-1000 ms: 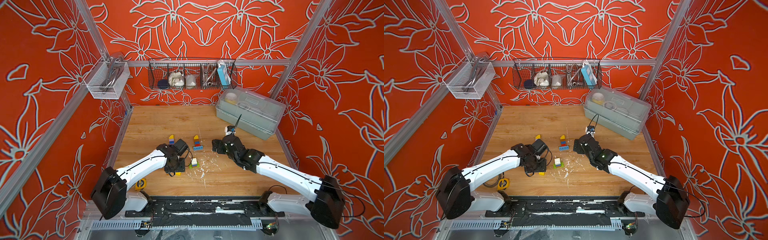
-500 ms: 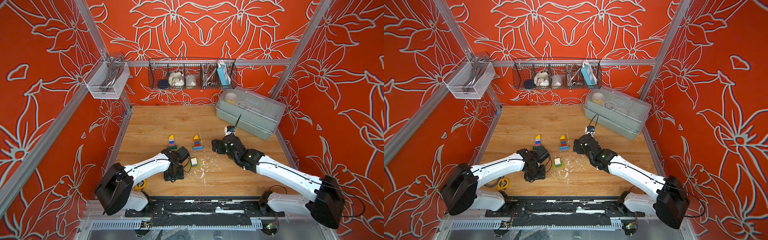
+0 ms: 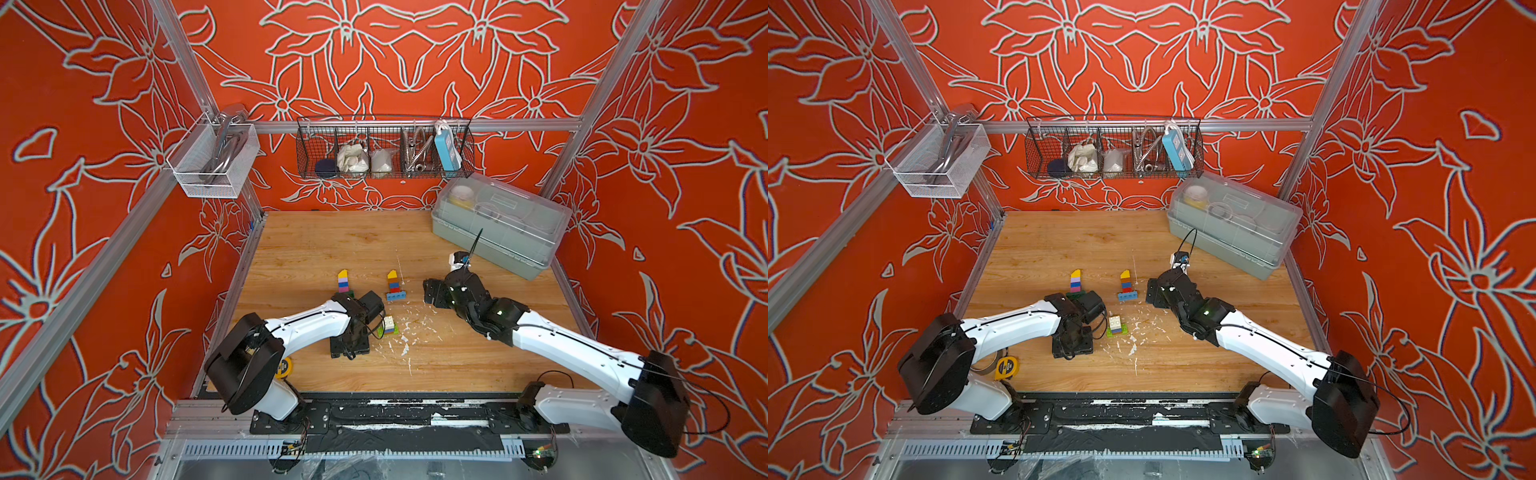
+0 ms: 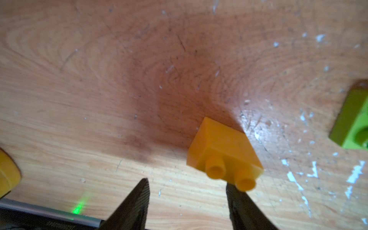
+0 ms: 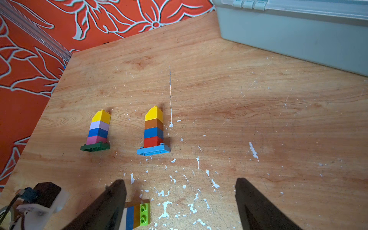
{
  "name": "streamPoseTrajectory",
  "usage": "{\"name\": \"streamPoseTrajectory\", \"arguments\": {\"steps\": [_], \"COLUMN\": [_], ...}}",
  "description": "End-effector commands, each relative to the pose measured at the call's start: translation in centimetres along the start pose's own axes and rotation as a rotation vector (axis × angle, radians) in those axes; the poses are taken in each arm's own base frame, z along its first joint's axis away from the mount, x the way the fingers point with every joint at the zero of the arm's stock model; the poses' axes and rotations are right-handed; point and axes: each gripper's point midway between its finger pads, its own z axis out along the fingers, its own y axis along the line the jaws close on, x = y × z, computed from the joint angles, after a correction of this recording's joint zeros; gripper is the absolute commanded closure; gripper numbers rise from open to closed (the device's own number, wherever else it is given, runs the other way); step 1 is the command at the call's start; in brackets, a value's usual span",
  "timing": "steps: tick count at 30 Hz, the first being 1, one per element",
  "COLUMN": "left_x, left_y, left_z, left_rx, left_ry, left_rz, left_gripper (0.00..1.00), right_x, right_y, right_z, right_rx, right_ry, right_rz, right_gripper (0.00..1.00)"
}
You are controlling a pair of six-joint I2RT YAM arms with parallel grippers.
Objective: Assemble the number 1 with lego
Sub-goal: Pick up the lego brick from the center of the board.
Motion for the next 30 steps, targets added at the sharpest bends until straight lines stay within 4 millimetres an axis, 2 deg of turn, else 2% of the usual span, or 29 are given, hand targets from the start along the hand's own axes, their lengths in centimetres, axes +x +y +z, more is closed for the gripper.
{"name": "streamPoseTrajectory", "arguments": {"steps": [1, 9, 12, 15, 18, 22, 26, 30], "left_x": [-0.5, -0.7, -1.0, -1.3, -1.3, -1.1, -1.4, -2.7], "left_y": [1.5, 4.9, 5.5, 4.6, 3.4, 2.7, 1.9, -0.4], "left_z": [-0.3, -0.8, -0.8, -1.4, -2.8, -4.6, -4.8, -4.5], "left_rx": [-0.083, -0.146, -0.134, -0.081, 0.001, 0.078, 0.117, 0.155], "left_ry": [-0.015, -0.011, -0.007, -0.008, -0.021, -0.047, -0.044, -0.024], "left_rz": [-0.019, -0.089, -0.112, -0.111, -0.122, -0.167, -0.235, -0.251], "left_gripper": [0.38, 0.38, 0.38, 0.38, 0.38, 0.38, 0.38, 0.38], "right_x": [0.1, 0.1, 0.2, 0.1, 0.0, 0.1, 0.2, 0.2], "right_y": [-0.3, -0.2, -0.2, -0.2, -0.3, -0.2, 0.0, 0.0], "right_z": [0.1, 0.0, 0.0, -0.1, -0.1, 0.0, 0.2, 0.2], "right_rx": [0.005, 0.001, -0.001, -0.001, 0.001, 0.001, -0.004, -0.004], "right_ry": [-0.002, -0.002, 0.001, -0.002, -0.005, -0.004, 0.004, 0.008], "right_rz": [0.007, 0.009, 0.007, 0.007, 0.008, 0.004, -0.003, -0.005], "right_gripper": [0.09, 0.09, 0.09, 0.09, 0.09, 0.09, 0.09, 0.09]}}
